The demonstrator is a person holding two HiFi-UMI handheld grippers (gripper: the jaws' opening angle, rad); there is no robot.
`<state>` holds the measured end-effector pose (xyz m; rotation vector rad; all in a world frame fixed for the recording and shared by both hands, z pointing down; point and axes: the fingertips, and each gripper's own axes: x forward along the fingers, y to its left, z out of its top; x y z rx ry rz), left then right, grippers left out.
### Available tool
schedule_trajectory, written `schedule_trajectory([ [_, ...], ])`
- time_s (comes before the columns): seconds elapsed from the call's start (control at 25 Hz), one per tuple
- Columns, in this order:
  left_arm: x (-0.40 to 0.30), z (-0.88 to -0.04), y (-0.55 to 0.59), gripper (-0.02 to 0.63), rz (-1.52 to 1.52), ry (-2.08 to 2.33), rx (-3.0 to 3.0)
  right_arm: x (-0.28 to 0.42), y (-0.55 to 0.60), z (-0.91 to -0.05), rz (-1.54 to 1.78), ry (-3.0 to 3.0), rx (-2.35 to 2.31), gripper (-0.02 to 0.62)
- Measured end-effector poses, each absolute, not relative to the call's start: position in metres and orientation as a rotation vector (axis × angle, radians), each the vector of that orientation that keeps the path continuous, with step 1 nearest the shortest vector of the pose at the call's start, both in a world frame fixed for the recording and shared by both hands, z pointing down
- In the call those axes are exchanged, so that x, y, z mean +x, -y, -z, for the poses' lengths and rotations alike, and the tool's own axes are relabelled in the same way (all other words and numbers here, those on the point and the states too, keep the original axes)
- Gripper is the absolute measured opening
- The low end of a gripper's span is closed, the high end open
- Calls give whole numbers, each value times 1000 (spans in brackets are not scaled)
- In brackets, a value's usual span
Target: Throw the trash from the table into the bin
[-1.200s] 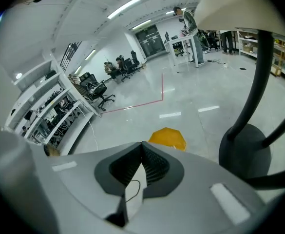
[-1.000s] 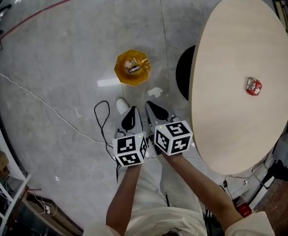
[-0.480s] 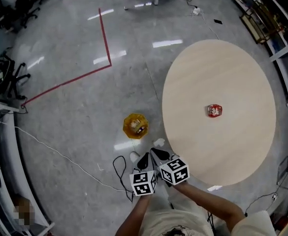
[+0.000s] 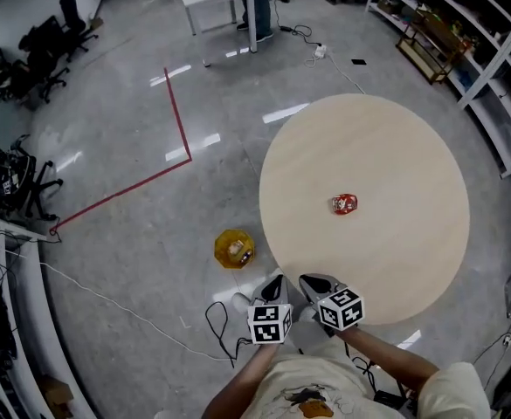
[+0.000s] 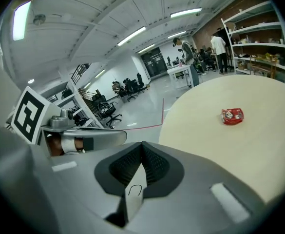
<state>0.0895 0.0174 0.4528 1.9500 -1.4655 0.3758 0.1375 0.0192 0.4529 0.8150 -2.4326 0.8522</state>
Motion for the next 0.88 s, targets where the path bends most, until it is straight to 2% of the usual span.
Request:
schedule_trajectory([
  [0.44,192,-420,-41,6,-456,1355,2135,255,-27,-442,-905,2445,1032,6],
  [0.88,219,-428,-44,6,-534,1324,2151,332,-23,-456,-945,2412,1209,6],
])
